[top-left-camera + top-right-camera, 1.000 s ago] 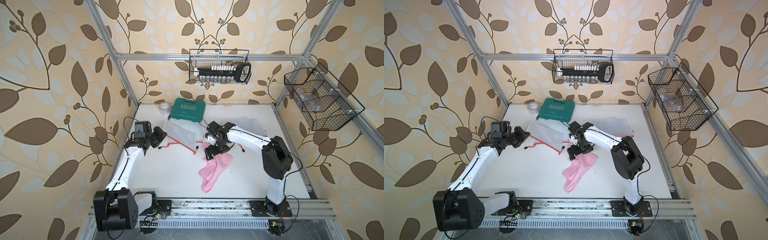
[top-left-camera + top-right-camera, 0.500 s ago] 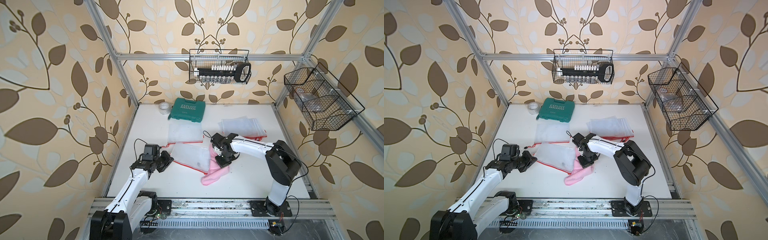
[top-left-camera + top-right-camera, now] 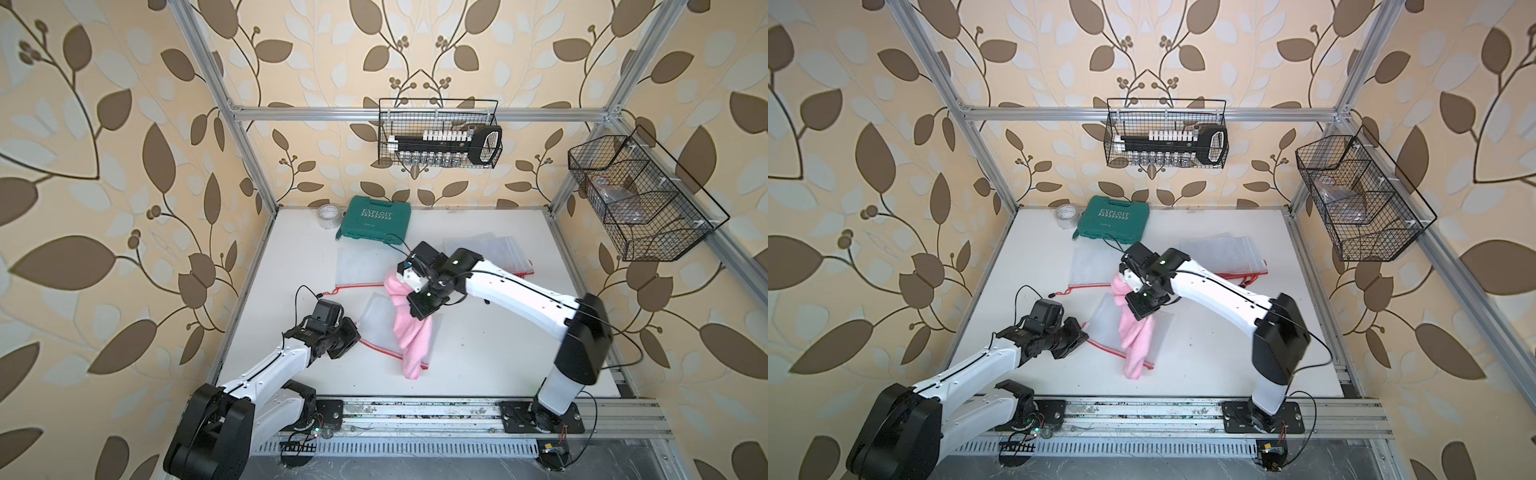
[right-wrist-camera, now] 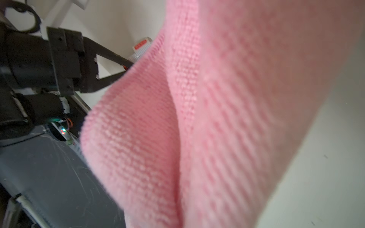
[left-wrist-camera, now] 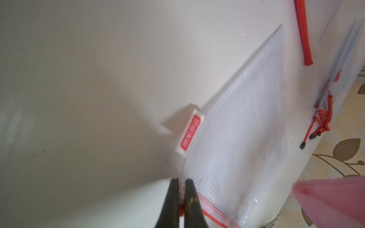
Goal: Wipe the document bag
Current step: Wipe the dirt from the document bag.
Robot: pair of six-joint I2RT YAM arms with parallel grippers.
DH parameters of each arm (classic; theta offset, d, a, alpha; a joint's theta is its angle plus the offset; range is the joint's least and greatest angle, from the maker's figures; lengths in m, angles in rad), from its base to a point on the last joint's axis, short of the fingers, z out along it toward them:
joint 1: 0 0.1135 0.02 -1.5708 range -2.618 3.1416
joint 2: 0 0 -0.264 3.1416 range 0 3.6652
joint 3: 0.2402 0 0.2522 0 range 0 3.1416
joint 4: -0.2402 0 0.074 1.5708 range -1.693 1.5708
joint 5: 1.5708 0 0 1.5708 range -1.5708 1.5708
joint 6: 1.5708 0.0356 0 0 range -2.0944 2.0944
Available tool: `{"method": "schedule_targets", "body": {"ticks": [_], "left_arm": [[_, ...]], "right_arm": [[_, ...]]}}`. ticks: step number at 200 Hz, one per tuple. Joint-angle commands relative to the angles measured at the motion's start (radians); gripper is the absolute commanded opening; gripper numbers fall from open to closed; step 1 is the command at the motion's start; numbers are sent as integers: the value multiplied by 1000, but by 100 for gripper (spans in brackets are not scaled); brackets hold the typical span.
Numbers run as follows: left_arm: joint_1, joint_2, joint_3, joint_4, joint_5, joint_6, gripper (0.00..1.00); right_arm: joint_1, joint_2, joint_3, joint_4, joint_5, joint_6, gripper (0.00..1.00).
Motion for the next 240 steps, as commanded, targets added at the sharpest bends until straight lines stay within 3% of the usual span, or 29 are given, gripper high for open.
{"method": "schedule_targets", "body": {"ticks": [1,29,43,77,102,122,149,176,203,220,240], "left_arm": [[-12,19,1,61,-48,-26,0],[-14,56,4,95,-44,-34,0],[-15,79,8,108,-40,-33,0],[-15,122,15,136,-38,-27,0],[-15,139,17,144,-34,-22,0],[-15,141,25,137,-36,-11,0],[-15,142,45,117,-23,3,0],[-14,146,62,98,-26,17,0],[-15,154,76,95,-24,17,0],[-15,150,79,90,-28,17,0],[-14,157,79,98,-31,18,0]], "right_arm": [[19,122,85,152,-215,45,0],[36,277,139,152,-280,47,0],[37,314,107,144,-253,24,0],[-20,318,-30,-17,96,-1,0],[-126,149,-240,-84,315,40,0],[-129,0,-305,-151,424,38,0],[-61,-29,-159,-160,264,-10,0],[-8,136,37,-5,-51,3,0],[-3,316,170,106,-220,66,0],[-10,350,168,117,-236,73,0],[-58,343,75,37,-123,87,0]]}}
